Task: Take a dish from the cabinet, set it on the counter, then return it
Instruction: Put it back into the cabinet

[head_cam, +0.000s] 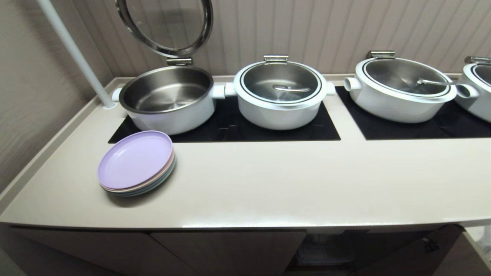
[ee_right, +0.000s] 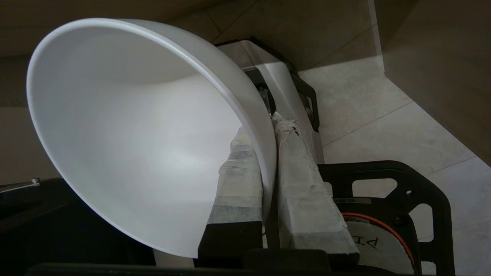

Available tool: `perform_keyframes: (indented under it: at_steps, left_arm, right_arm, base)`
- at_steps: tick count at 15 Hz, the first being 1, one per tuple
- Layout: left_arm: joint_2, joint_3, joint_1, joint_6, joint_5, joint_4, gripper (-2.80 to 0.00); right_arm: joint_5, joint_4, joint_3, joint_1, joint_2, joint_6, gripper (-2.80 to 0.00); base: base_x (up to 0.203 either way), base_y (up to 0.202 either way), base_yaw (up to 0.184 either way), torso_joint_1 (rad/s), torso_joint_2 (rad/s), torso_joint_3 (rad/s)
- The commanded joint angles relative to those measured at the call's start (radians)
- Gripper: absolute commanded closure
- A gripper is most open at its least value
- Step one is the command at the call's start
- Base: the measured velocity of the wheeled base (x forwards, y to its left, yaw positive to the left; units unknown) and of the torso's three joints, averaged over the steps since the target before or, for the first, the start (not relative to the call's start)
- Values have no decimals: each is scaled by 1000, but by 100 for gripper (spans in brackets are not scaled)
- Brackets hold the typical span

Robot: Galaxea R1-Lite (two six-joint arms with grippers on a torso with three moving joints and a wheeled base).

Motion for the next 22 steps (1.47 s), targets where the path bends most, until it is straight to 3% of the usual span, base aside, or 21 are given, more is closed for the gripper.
perform_keyframes:
  at_steps: [1,17,22]
  left_arm:
    - [0,0,0,0,0,-1,0]
    - [0,0,0,0,0,-1,0]
    - [0,0,0,0,0,-1,0]
  right_arm:
    - [-2,2,31,2,-62,2,0]
    - [-15,6,51,0,-139,9,0]
    - [-15,3,49,-15,-138,-30,0]
  base:
    - [0,0,0,0,0,0]
    - [0,0,0,0,0,0]
    - [0,0,0,0,0,0]
